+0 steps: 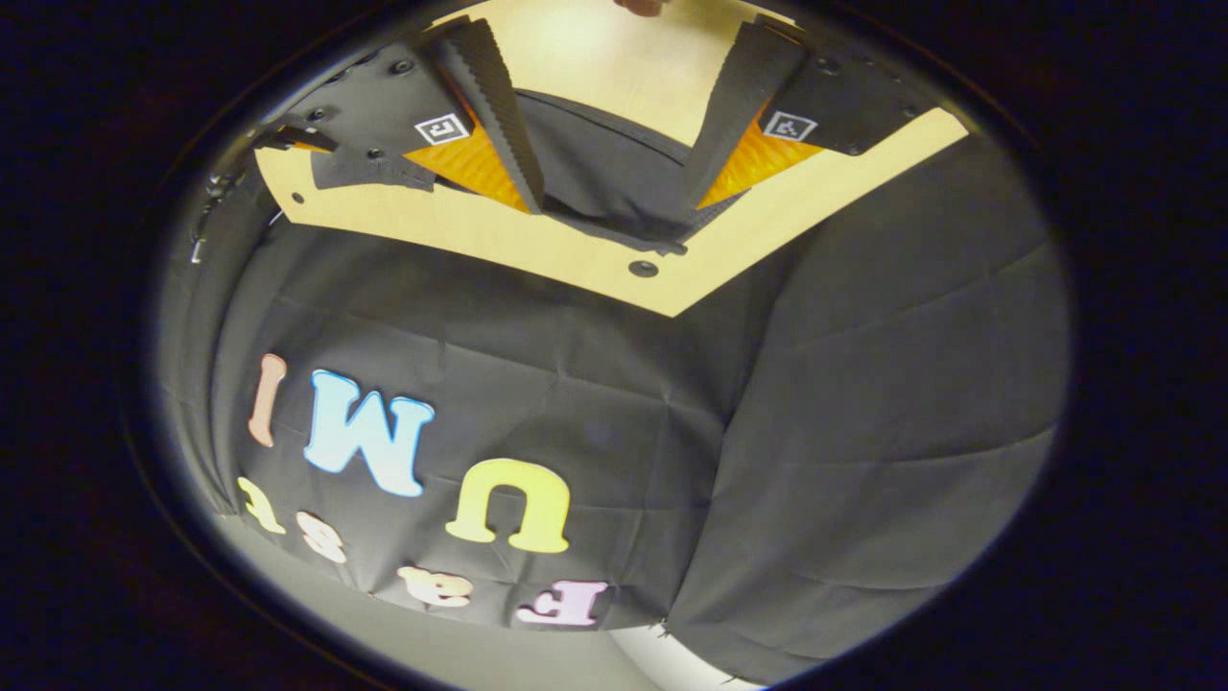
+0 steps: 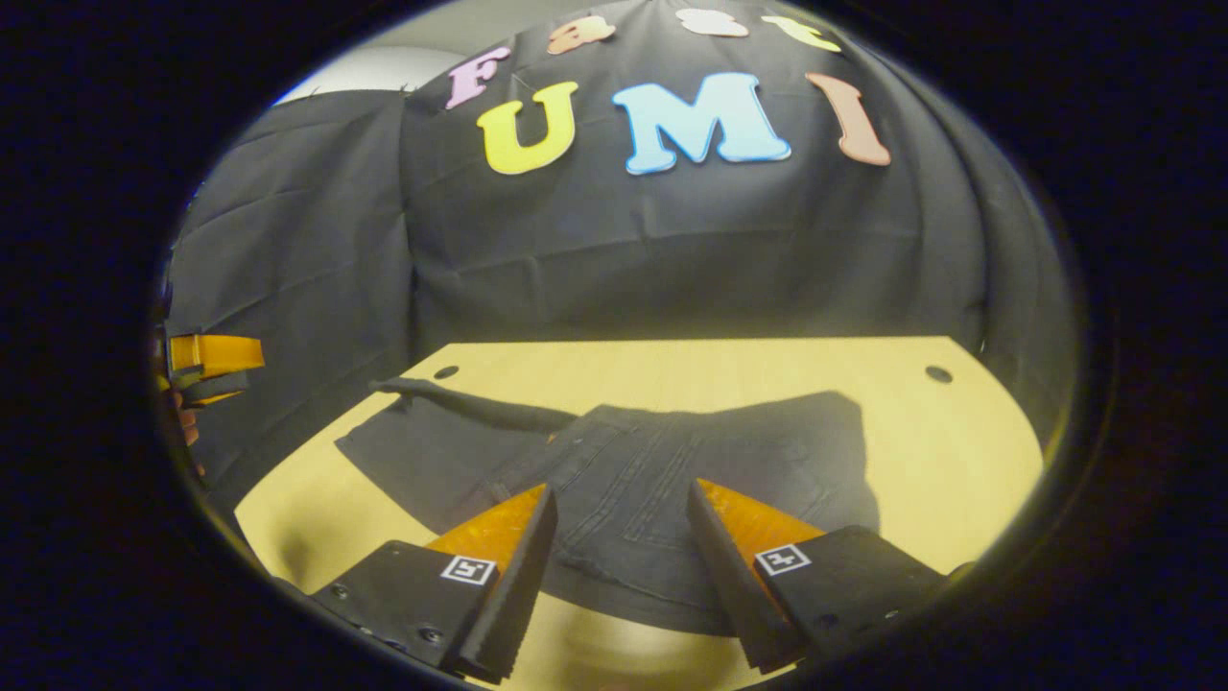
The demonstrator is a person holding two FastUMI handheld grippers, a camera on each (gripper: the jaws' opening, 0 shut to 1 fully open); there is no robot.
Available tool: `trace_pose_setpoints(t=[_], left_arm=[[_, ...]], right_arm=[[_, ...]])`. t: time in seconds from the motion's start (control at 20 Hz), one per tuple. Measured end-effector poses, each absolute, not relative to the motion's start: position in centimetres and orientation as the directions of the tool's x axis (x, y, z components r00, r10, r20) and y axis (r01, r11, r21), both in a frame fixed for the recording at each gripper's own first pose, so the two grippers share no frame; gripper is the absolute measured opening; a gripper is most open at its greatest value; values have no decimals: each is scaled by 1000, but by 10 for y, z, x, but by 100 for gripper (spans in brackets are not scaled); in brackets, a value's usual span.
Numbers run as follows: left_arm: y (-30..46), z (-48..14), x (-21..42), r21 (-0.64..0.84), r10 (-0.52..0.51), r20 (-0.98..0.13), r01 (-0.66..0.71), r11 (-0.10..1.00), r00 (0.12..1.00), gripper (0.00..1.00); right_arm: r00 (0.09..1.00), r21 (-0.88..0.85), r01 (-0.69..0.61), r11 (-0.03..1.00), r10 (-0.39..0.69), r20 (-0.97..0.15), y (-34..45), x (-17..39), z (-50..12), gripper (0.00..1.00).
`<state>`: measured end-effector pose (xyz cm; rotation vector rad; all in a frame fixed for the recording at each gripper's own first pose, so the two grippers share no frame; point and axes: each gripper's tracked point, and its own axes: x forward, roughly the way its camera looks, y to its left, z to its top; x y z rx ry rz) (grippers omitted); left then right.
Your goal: Grasp the waist and the cuffs of the jeans and fold them to make the two legs overlap; first hold the waist and fold one-third of the jeans toward the cuffs, then hold the cuffs and fold the remaining one-third in the same direction to finish folding.
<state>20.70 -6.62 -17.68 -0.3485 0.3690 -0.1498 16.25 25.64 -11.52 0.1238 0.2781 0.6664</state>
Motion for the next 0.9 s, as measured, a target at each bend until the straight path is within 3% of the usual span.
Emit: trace_pose_setpoints(t=[0.15, 0.3, 0.35, 0.6, 0.8, 0.85, 0.9], left_arm=[[-65, -207, 219, -519, -232, -410, -16, 855, 882, 95], [-46, -251, 236, -700, -255, -517, -232, 675, 817, 98], [-34, -266, 242, -735, -258, -542, -302, 607, 800, 98], [23, -340, 264, -763, -277, -639, -544, 349, 718, 98], [40, -384, 276, -737, -310, -676, -618, 273, 669, 98], [38, -383, 282, -751, -328, -660, -608, 259, 676, 92], [36, -382, 286, -756, -343, -654, -602, 259, 674, 98]], right_arm=[[789, 200, -567, 799, 597, -148, 228, 165, -84, 86], [809, 228, -537, 812, 573, -133, 201, 167, -67, 82], [816, 239, -524, 817, 562, -132, 191, 167, -62, 86], [849, 289, -453, 843, 507, -149, 151, 163, -50, 87], [855, 296, -429, 854, 489, -171, 142, 159, -49, 87], [847, 317, -426, 847, 497, -189, 145, 155, -52, 88], [844, 328, -423, 845, 499, -196, 146, 155, -53, 89]])
